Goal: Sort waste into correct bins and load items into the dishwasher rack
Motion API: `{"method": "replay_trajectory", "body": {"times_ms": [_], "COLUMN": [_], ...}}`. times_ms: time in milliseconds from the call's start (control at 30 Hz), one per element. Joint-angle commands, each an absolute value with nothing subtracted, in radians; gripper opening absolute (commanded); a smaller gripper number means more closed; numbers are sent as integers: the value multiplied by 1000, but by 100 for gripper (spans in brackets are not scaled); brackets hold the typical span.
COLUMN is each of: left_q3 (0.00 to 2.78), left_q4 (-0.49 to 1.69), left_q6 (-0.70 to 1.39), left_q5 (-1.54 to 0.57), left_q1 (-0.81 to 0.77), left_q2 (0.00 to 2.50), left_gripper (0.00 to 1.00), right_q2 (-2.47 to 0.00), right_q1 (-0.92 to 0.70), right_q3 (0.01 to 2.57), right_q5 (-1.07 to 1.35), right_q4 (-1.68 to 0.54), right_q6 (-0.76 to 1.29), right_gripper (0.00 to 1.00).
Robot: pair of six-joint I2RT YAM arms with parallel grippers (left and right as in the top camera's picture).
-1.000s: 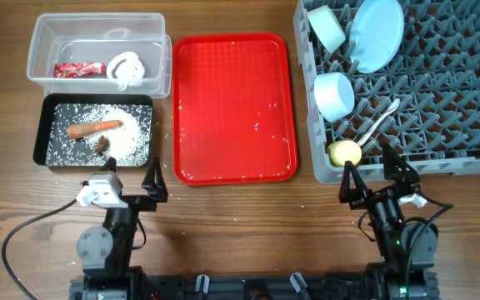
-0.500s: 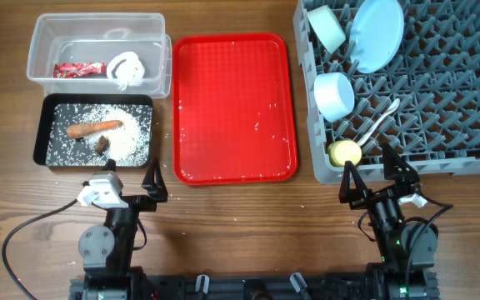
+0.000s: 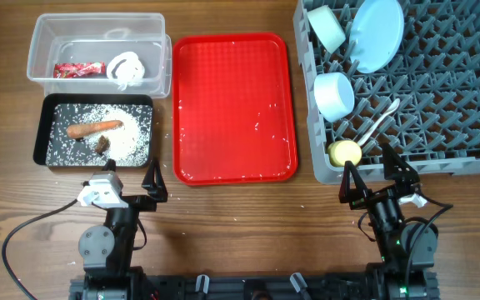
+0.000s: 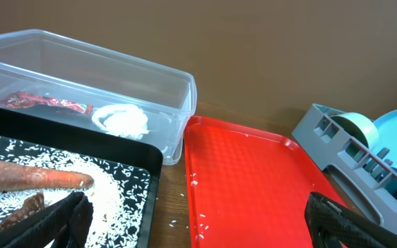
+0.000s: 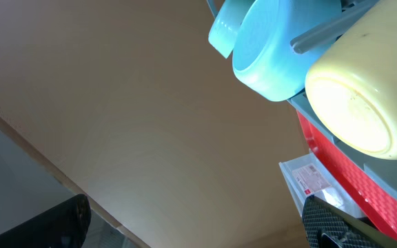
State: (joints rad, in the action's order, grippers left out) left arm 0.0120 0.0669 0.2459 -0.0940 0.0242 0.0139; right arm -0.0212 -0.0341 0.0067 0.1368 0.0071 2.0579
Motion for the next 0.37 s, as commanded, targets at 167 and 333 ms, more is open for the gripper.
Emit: {"method": "replay_trajectory", "body": {"times_ms": [167, 333], "left_q3": [6, 6], "left_q4": [72, 72], "left_q6": [240, 240], "left_q5": [-77, -77], "left_q1": [18, 18], "left_q2": [4, 4], "left_gripper": [100, 100], "right_q2": [-18, -18], "right_q1": [-40, -40], "right_q3": [6, 6], "right_q5": [125, 125], "right_q4": [10, 10], "right_q6": [2071, 2071], "right_gripper": [100, 100]}}
